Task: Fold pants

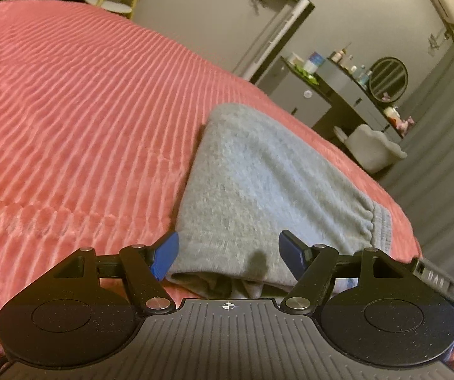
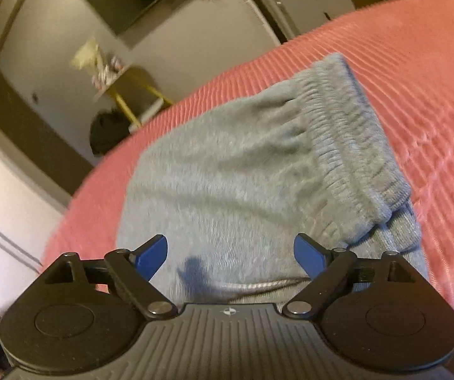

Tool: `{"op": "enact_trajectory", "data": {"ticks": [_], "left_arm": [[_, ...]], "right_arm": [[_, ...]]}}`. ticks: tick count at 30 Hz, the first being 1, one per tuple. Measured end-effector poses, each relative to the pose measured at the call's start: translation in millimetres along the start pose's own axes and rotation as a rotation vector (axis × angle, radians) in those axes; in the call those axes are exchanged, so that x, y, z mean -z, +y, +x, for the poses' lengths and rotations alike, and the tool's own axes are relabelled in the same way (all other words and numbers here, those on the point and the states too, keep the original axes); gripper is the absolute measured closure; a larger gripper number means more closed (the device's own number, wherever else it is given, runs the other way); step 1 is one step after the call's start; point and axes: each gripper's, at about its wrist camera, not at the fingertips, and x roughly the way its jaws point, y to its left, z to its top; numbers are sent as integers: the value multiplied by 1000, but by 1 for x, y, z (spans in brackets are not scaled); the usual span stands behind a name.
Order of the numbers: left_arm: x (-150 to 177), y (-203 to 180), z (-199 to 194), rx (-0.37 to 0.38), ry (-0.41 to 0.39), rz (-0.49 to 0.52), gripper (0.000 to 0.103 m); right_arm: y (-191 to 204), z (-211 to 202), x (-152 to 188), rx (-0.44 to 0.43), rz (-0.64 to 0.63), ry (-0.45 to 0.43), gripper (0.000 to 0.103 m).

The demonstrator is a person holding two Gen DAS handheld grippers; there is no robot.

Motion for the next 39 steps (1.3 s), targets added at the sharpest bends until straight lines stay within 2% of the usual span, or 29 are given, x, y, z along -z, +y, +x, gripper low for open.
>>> {"op": "enact_trajectory", "data": {"ticks": [3, 6, 9, 13, 18, 24, 27, 29, 31, 39], "left_arm": [[-2, 2, 4, -17, 20, 5, 27], [-1, 2, 5, -27, 31, 3, 26], [0, 2, 6, -40, 35, 1, 26], [0, -3, 11, -85, 39, 31, 25], [2, -7, 13, -122, 41, 79, 24], [-1, -18, 11, -193, 20, 150, 24], [-4, -23, 13, -226, 21, 182, 24], [-8, -26, 17, -236, 23, 198, 25], [-15, -28, 22, -236, 26, 214, 25], [-34, -40, 52, -211, 65, 269, 25]], "right_arm": [[16, -2, 8, 49, -107, 11, 15], [20, -7, 8, 63, -126, 17, 14], [11, -17, -2, 44, -53, -14, 14], [-12, -35, -8, 24, 32, -104, 14], [-33, -36, -7, -34, 111, -164, 14], [-15, -30, -3, 30, -33, -243, 17], [-12, -26, -5, 80, -76, -270, 33], [-17, -23, -10, 101, -63, -259, 56], [-27, -16, -13, 102, -13, -235, 65], [-31, -20, -20, 98, 12, -254, 68]]}}
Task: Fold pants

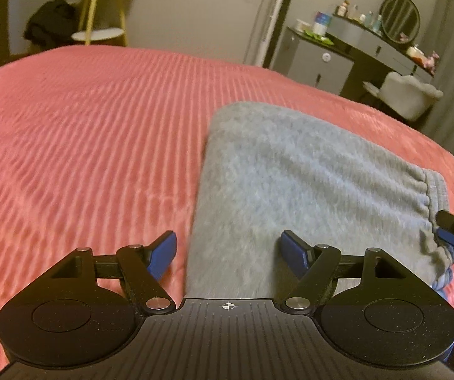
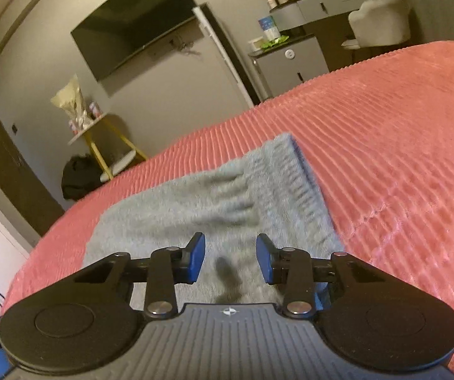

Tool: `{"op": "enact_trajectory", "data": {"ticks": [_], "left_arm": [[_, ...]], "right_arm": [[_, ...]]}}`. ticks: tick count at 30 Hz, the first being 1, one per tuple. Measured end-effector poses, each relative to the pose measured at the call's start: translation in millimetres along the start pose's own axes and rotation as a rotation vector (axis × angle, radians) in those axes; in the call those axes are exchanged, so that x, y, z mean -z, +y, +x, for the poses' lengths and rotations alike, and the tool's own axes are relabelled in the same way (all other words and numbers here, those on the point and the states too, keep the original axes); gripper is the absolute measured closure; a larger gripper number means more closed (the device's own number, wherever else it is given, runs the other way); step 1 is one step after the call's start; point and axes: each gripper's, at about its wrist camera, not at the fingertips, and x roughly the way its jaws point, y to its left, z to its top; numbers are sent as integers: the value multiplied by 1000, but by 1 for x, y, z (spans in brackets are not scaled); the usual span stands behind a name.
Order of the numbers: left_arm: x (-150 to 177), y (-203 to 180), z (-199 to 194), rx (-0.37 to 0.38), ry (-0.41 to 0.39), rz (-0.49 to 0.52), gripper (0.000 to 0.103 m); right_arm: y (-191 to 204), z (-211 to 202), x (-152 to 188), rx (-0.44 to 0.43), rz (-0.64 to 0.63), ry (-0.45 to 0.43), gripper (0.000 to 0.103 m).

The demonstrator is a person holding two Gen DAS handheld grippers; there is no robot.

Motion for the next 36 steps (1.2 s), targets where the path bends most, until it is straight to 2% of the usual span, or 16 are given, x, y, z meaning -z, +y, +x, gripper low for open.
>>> {"op": "enact_trajectory", "data": {"ticks": [1, 3, 5, 7, 10, 12, 17, 21, 22, 23, 26, 28, 30, 32, 34, 36], "left_arm": [[-3, 0, 4, 10, 6, 0, 24], [-10, 3, 15, 37, 36, -8, 24], [-17, 9, 26, 75, 74, -41, 22], [-23, 20, 38, 114, 109, -82, 18], [-27, 36, 63, 216, 212, -142, 10], [-28, 43, 76, 262, 240, -176, 6], [-43, 33, 94, 374, 245, -176, 5], [-42, 20, 106, 380, 203, -97, 5], [-40, 20, 104, 388, 185, -93, 9], [-38, 20, 103, 394, 172, -84, 21], [-42, 31, 99, 440, 176, -92, 40], [-44, 41, 103, 483, 191, -140, 40], [-41, 48, 115, 518, 215, -171, 28], [-41, 47, 119, 542, 210, -190, 25], [-43, 43, 116, 507, 193, -178, 36], [-45, 35, 110, 492, 141, -128, 58]], "right_arm": [[-2, -4, -4, -1, 22, -8, 65], [-9, -15, -11, 48, 40, -64, 43], [-21, -14, -17, 49, 57, -44, 21], [-40, 0, -21, 14, 123, 70, 21], [-65, 26, -18, -20, 212, 202, 15], [-79, 45, -18, -77, 260, 278, 7], [-89, 83, -27, -185, 248, 366, 4], [-84, 100, -38, -224, 242, 408, 6], [-82, 103, -40, -205, 238, 411, 17], [-80, 104, -40, -179, 221, 413, 29], [-77, 99, -42, -202, 209, 413, 39], [-83, 98, -44, -234, 242, 411, 38], [-90, 105, -43, -239, 268, 424, 33], [-91, 115, -42, -236, 313, 436, 28], [-81, 122, -45, -209, 292, 438, 27], [-63, 119, -47, -142, 215, 415, 34]]}}
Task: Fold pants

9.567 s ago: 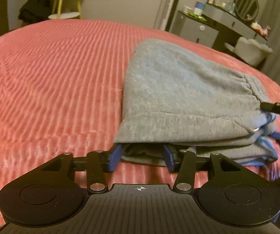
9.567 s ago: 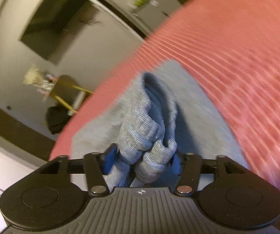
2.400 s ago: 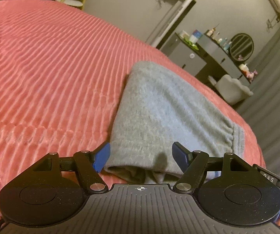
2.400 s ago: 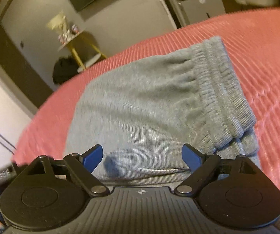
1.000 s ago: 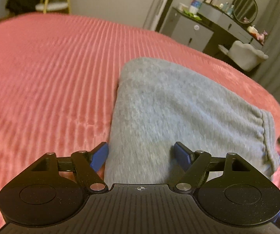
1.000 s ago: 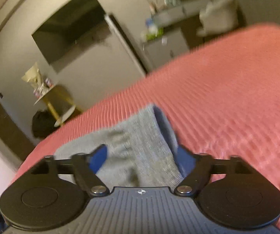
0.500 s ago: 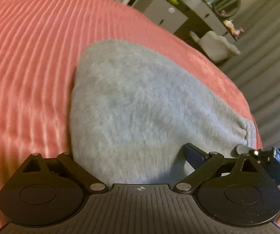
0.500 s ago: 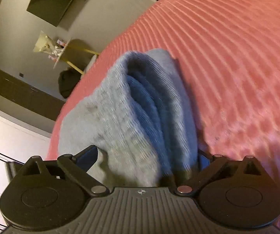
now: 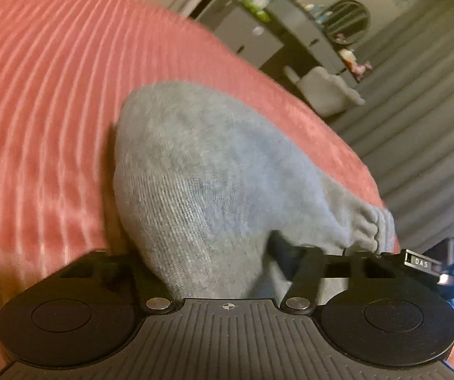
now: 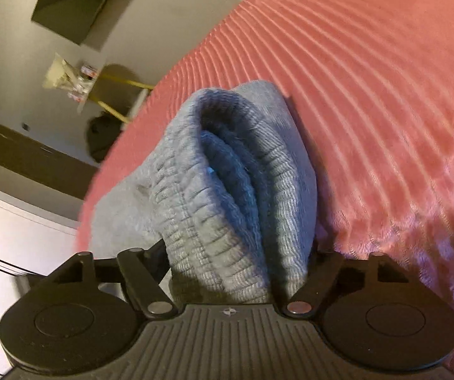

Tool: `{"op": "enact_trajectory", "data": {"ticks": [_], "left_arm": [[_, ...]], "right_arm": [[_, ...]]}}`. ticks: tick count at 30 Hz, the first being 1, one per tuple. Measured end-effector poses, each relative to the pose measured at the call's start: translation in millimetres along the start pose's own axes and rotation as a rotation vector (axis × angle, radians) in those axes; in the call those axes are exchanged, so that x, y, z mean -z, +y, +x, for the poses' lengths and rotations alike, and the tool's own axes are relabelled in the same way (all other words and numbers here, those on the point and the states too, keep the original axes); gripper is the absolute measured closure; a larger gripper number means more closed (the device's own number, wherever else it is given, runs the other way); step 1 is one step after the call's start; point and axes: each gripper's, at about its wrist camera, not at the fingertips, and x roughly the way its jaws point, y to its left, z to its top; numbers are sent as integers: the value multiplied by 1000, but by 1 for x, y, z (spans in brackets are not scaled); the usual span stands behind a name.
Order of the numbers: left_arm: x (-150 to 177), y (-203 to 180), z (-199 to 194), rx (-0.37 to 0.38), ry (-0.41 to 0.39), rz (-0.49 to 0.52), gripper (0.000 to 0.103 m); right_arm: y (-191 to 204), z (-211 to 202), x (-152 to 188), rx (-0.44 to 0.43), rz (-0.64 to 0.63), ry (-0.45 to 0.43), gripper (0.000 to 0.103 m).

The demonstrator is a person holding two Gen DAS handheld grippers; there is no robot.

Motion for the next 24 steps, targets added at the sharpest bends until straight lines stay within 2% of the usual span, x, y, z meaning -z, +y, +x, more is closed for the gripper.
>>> {"op": "enact_trajectory", "data": {"ticks": [2, 5, 8, 10, 12, 13, 14, 16, 17, 18, 19, 21, 24], "left_arm": [[-3, -6, -7, 3, -48, -6, 66], [-9, -14, -22, 48, -162, 12, 68], [-17, -31, -37, -1, -281, 101, 67], [-20, -30, -44, -24, -337, 100, 64], [-22, -23, -46, -94, -368, 46, 47], [-22, -17, -46, -170, -383, 14, 41], [-22, -8, -46, -249, -379, -33, 37], [-21, 6, -50, -353, -381, -117, 37], [-21, 10, -55, -370, -382, -146, 37], [-23, 9, -59, -364, -380, -167, 36], [-22, 7, -63, -345, -381, -188, 34], [-21, -4, -65, -278, -376, -189, 27], [-11, -26, -59, -219, -348, -113, 25]], "right_arm": [[19, -6, 5, 46, -78, -32, 44], [39, -18, 2, 21, -115, -90, 49], [60, -27, -8, -15, -157, -154, 50], [74, -25, -19, -26, -184, -184, 50], [87, -18, -31, -26, -204, -213, 50], [90, -13, -35, -22, -233, -210, 47], [92, -8, -39, 9, -253, -203, 40], [100, 4, -42, 171, -248, -202, 30], [108, 9, -42, 240, -235, -225, 29], [109, 3, -37, 304, -217, -268, 29], [106, -5, -30, 315, -181, -300, 29], [98, -25, -7, 250, -69, -342, 26], [84, -39, 31, 152, 35, -352, 18]]}}
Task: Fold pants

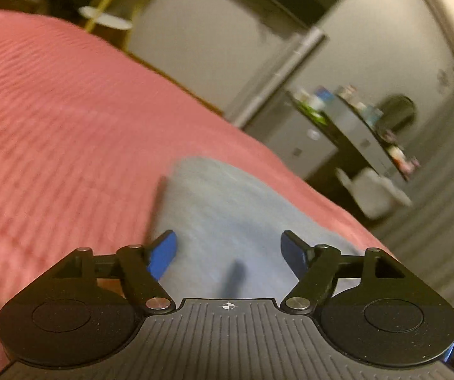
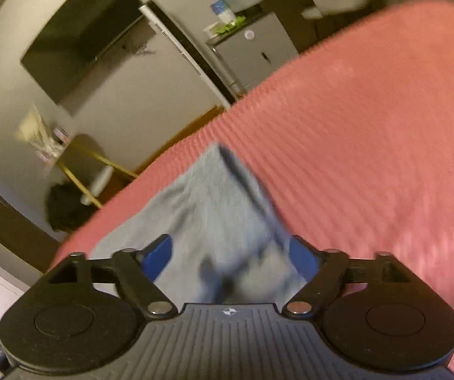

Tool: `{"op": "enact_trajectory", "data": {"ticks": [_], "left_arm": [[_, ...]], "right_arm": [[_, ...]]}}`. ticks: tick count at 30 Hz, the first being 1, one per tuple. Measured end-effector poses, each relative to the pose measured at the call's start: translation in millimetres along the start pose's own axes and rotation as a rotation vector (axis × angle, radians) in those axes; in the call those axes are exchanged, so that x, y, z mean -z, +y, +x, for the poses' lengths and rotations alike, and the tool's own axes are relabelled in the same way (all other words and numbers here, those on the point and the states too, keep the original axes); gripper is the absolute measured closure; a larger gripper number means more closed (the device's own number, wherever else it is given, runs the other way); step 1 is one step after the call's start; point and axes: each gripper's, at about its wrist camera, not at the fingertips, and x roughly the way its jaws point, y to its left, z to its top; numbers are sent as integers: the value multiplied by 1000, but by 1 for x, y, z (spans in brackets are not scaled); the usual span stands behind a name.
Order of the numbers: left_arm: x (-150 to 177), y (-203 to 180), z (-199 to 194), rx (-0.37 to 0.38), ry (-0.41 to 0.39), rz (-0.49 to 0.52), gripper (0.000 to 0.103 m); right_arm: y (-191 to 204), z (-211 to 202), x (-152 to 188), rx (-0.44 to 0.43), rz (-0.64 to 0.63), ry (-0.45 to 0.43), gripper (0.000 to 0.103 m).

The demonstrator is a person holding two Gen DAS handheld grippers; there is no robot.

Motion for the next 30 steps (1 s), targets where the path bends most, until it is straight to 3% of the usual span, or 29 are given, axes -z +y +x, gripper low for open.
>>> {"op": "enact_trajectory", "data": {"ticks": [4, 7, 9, 11, 15, 16, 17, 18, 20, 24, 28, 30], "left_arm": [[24, -20, -11, -25, 49, 153, 24], [29, -19, -25, -77, 66, 145, 26], [31, -12, -35, -69, 81, 58, 26], [41, -7, -45, -37, 111, -18, 27], [61, 1, -54, -52, 121, -29, 28], [64, 4, -56, -51, 120, -43, 28], [66, 8, -58, -41, 129, -66, 28], [68, 12, -59, -30, 140, -88, 30], [68, 18, -54, -29, 152, -117, 34], [68, 27, -54, 15, 131, -170, 34], [72, 28, -51, 14, 134, -172, 36], [73, 27, -49, -6, 139, -155, 36]], "right_arm": [[-32, 6, 32, -77, 162, 64, 20], [-35, 8, 36, -118, 185, 34, 50], [-31, 12, 34, -110, 168, 26, 47], [-33, 22, 34, -104, 201, 36, 37], [-34, 37, 30, -118, 254, 33, 29], [-33, 39, 30, -106, 238, 32, 34], [-31, 42, 30, -77, 219, 29, 56], [-30, 42, 30, -60, 199, 33, 62], [-23, 32, 31, -69, 154, 15, 70], [-24, 5, 37, -230, 171, -55, 72], [-39, 24, 49, -48, 96, -8, 71], [-46, 29, 53, -64, 141, -16, 70]]}}
